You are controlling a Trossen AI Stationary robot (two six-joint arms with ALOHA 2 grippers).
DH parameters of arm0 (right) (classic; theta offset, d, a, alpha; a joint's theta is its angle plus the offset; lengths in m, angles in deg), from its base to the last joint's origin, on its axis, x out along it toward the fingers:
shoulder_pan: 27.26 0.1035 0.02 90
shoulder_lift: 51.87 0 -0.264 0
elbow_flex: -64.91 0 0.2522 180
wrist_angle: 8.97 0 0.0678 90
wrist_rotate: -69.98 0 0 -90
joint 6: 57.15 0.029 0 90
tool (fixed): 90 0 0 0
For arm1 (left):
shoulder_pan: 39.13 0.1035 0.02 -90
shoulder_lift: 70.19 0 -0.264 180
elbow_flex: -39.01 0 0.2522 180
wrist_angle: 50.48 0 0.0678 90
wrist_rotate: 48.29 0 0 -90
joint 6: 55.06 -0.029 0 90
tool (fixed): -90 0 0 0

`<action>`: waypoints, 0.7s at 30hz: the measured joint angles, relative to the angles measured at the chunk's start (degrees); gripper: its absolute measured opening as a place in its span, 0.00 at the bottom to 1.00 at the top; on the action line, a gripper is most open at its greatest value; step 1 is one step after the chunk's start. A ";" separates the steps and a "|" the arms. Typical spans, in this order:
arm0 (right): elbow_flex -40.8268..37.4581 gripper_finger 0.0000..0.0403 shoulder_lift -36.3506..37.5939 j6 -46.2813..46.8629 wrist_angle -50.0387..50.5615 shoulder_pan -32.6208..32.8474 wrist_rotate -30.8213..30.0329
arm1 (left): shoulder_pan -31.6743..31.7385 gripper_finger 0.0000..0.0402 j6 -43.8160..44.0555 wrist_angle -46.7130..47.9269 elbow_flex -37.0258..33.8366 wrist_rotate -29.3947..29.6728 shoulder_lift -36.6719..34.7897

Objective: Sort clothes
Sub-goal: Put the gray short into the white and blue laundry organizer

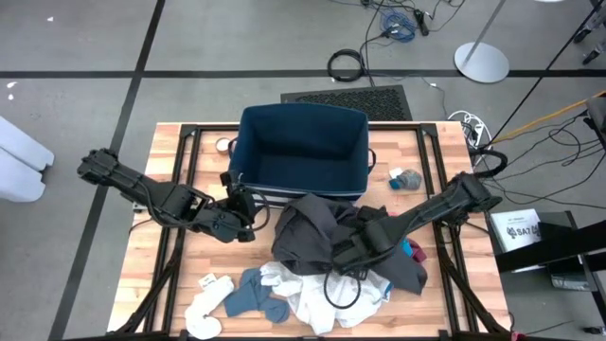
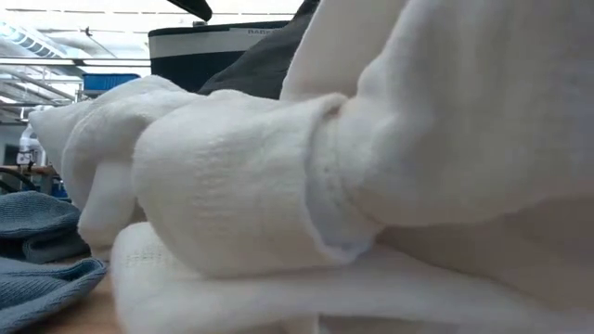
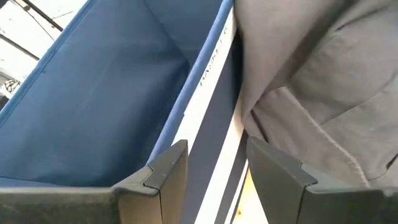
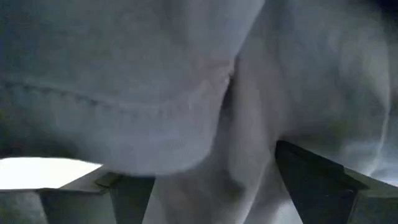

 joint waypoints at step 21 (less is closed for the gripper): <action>15.36 0.00 2.40 2.29 4.89 0.92 -6.60 | 0.04 0.44 -1.38 -1.33 -0.04 0.17 0.00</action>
